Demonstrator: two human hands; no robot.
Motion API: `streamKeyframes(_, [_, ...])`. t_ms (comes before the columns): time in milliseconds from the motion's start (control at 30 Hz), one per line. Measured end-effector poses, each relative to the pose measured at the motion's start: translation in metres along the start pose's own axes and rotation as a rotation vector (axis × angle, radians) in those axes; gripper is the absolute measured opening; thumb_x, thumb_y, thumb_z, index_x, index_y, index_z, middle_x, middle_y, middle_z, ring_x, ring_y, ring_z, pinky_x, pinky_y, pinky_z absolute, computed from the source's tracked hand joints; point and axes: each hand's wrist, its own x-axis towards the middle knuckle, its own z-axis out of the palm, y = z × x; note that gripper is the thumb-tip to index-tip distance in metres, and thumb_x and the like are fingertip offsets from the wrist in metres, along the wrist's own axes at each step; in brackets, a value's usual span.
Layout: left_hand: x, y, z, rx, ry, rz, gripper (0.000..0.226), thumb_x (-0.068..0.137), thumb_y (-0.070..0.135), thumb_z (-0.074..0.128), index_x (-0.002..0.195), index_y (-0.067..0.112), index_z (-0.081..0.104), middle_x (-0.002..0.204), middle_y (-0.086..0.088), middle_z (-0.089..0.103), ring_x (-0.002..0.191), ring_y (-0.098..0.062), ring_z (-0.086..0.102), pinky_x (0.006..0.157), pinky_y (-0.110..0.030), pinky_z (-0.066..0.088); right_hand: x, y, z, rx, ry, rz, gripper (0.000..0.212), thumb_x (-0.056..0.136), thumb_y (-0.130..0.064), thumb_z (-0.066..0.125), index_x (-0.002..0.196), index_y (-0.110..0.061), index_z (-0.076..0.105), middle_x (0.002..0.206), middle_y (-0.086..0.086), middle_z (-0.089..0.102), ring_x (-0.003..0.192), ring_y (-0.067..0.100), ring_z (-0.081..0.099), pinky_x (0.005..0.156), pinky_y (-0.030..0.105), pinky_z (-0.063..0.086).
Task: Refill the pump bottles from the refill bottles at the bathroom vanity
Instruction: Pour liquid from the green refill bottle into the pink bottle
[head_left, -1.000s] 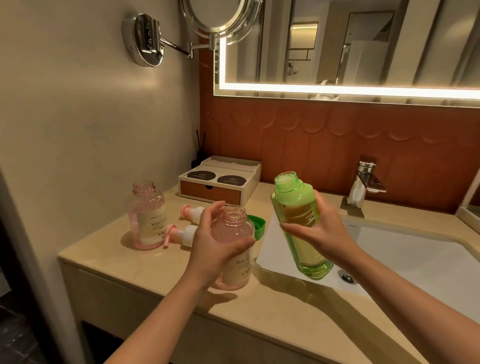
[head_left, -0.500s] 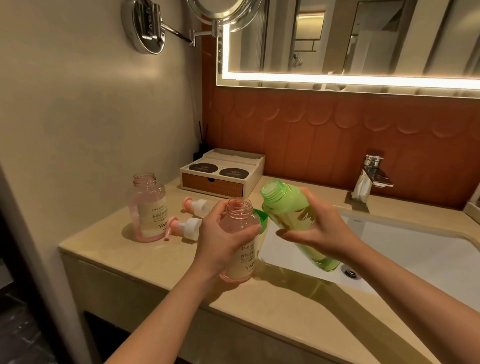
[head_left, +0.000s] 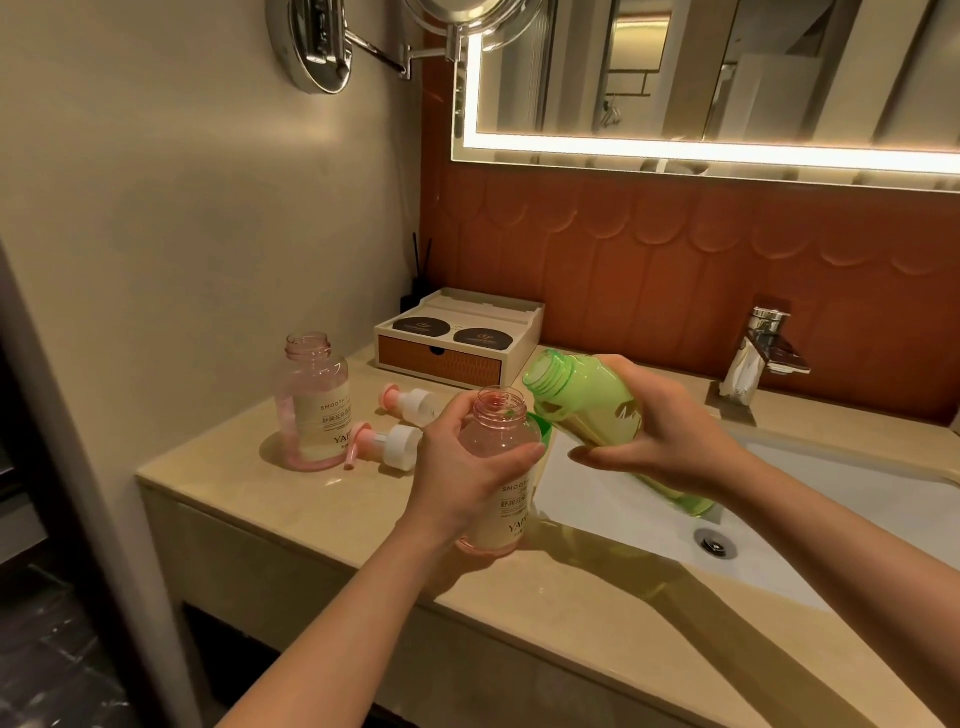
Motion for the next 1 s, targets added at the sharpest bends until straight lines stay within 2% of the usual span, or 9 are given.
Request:
streamKeyframes(133, [0.0,0.002,0.0,-0.002,-0.007,-0.003,0.041,0.068,0.019,0.081,0.094,0.035,0.055,0.093,0.017,0.064,0.089,0.002,0.06,0.07,-0.013,0.047,0.002,-0.004,0.0,-0.027,-0.029,-0.011,0.074,0.06,-0.054,0.072,0.127,-0.034,0.046,0.117,-0.017,0.057,0.104,0.003,0.055,0.084,0.027,0.049])
streamKeyframes(233, [0.0,0.001,0.0,-0.013,-0.01,-0.003,0.04,0.068,0.018,0.081,0.095,0.034,0.056,0.094,0.015,0.064,0.091,-0.002,0.061,0.073,-0.017,0.048,0.003,-0.006,-0.001,-0.061,-0.045,-0.013,0.076,0.06,-0.053,0.073,0.129,-0.034,0.045,0.119,-0.016,0.057,0.106,0.005,0.055,0.085,0.031,0.05])
streamKeyframes(333, [0.0,0.001,0.0,-0.023,-0.008,-0.007,0.041,0.067,0.018,0.082,0.095,0.034,0.056,0.095,0.014,0.065,0.092,-0.004,0.062,0.075,-0.021,0.05,0.003,-0.007,-0.005,-0.108,-0.04,-0.01,0.076,0.063,-0.038,0.082,0.13,-0.03,0.045,0.118,-0.015,0.055,0.106,0.005,0.052,0.082,0.024,0.045])
streamKeyframes(400, [0.0,0.0,0.0,-0.025,-0.008,-0.011,0.041,0.067,0.019,0.082,0.096,0.034,0.056,0.096,0.014,0.065,0.093,-0.005,0.061,0.077,-0.023,0.05,0.003,-0.01,-0.007,-0.143,-0.047,-0.003,0.077,0.064,-0.034,0.082,0.131,-0.029,0.045,0.115,-0.018,0.052,0.105,0.004,0.05,0.079,0.02,0.041])
streamKeyframes(600, [0.0,0.001,0.001,-0.019,-0.008,-0.021,0.041,0.067,0.02,0.082,0.094,0.034,0.056,0.096,0.014,0.065,0.094,-0.007,0.061,0.081,-0.03,0.052,0.005,-0.017,-0.014,-0.232,-0.058,-0.015,0.078,0.065,-0.037,0.081,0.133,-0.026,0.044,0.118,-0.01,0.055,0.102,0.004,0.048,0.081,0.023,0.043])
streamKeyframes(733, [0.0,0.0,0.002,-0.018,-0.005,-0.031,0.041,0.067,0.02,0.082,0.095,0.033,0.055,0.098,0.012,0.065,0.097,-0.01,0.061,0.084,-0.034,0.052,0.005,-0.019,-0.017,-0.286,-0.062,-0.008,0.079,0.065,-0.04,0.08,0.134,-0.026,0.043,0.12,-0.008,0.056,0.099,0.004,0.046,0.077,0.023,0.04])
streamKeyframes(1000, [0.0,0.001,0.002,-0.019,-0.009,-0.027,0.041,0.067,0.021,0.082,0.094,0.035,0.055,0.096,0.015,0.063,0.094,-0.004,0.059,0.08,-0.027,0.051,0.006,-0.024,-0.02,-0.305,-0.081,0.004,0.077,0.066,-0.04,0.08,0.133,-0.027,0.044,0.116,-0.008,0.057,0.097,0.005,0.048,0.076,0.024,0.042])
